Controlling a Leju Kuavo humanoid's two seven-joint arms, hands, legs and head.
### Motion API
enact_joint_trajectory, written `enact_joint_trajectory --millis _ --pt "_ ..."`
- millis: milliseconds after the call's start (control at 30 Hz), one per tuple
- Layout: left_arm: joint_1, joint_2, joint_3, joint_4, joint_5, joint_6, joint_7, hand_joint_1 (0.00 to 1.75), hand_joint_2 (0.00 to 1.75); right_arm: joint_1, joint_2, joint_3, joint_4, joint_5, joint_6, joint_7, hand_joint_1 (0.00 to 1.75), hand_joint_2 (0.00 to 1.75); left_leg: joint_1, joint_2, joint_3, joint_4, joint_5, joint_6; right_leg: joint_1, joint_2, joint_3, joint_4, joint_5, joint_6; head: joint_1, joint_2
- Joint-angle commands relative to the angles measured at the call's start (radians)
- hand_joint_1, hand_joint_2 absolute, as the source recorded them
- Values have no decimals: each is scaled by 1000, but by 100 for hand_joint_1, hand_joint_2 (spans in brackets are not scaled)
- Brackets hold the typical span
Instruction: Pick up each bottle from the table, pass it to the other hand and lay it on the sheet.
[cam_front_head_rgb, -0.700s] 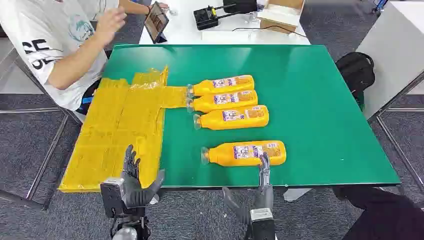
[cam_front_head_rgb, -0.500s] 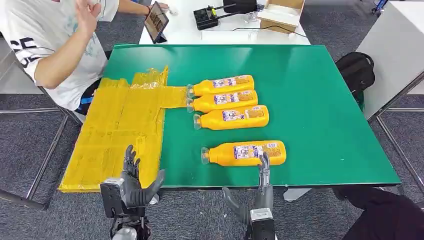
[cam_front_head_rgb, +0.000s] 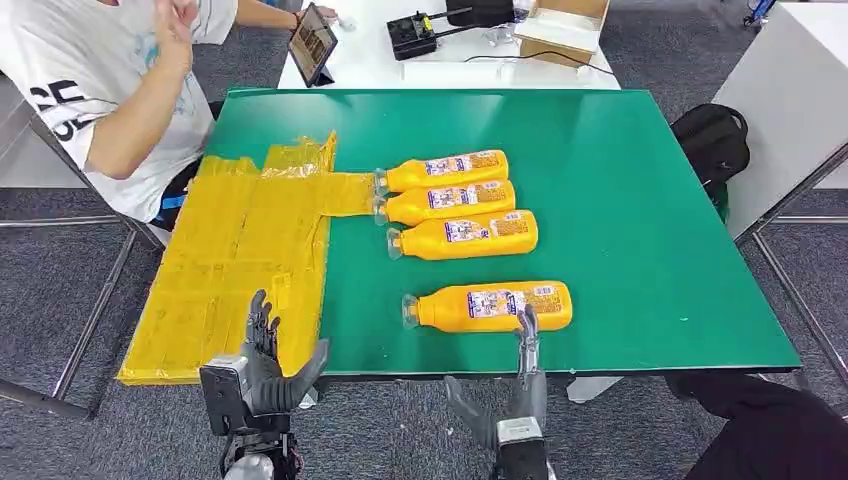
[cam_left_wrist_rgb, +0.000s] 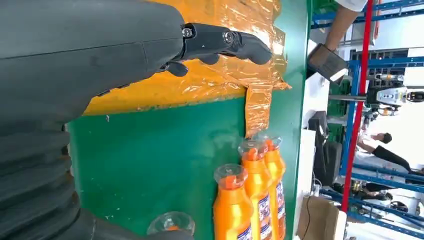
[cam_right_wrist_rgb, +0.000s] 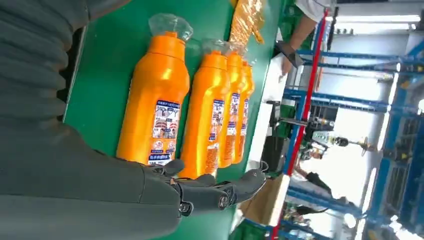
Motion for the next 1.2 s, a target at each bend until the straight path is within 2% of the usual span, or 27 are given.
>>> enact_joint_trajectory --millis 33,67,100,167,300,500,567,667,767,1067,1200 --pt "-20 -12 9 21 -18 -31 -15 0 175 22 24 -101 -227 273 36 99 0 175 -1 -1 2 0 -1 1 0 -3 2 1 -2 -2 0 0" --pt "-17 -12 5 25 -19 -31 -19 0 175 17 24 -112 -250 284 54 120 0 175 -1 -2 3 1 -2 2 0 -3 4 1 -3 -3 0 0" --pt "-18 -12 2 28 -23 -32 -32 0 175 6 24 -127 -279 364 39 150 0 175 -1 -2 1 0 -1 1 0 -3 2 1 -2 -2 0 0" --pt "-28 -12 -3 35 -32 -29 -41 0 175 -38 24 -171 -319 473 89 218 0 175 -1 -1 3 1 -2 2 0 -2 4 1 -2 -3 0 0" --pt "-49 -12 -8 61 -38 -31 -45 0 175 -170 14 -261 -221 641 161 331 0 175 -1 0 3 0 -1 2 0 -1 3 0 0 -2 0 0" --pt "-48 -12 -7 63 -38 -32 -48 0 175 -175 20 -268 -195 646 153 318 0 175 0 -2 5 -1 0 2 1 -3 6 -1 -1 -3 0 0" --pt "-51 -12 -7 69 -38 -37 -50 0 175 -205 0 -270 -160 690 160 357 0 175 0 -1 3 -1 0 1 0 -2 4 -1 0 -2 0 0" --pt "-62 -12 -12 91 -36 -38 -51 0 175 -276 -42 -278 -43 755 198 445 0 175 0 0 3 -1 0 1 1 0 4 -2 1 -1 0 0" --pt "-72 -12 -12 106 -32 -42 -55 0 175 -311 -74 -276 83 789 218 483 0 175 0 0 6 -2 0 2 1 -1 7 -3 1 -2 0 0" --pt "-116 -12 -30 175 -20 -59 -61 0 175 -378 -184 -279 405 797 250 537 0 175 0 -2 4 -2 1 2 1 -3 6 -3 1 -1 0 0" --pt "-118 -12 -31 179 -20 -60 -61 0 175 -387 -190 -280 417 795 251 537 0 175 0 -1 3 -1 0 1 0 -2 4 -1 0 -1 0 0"
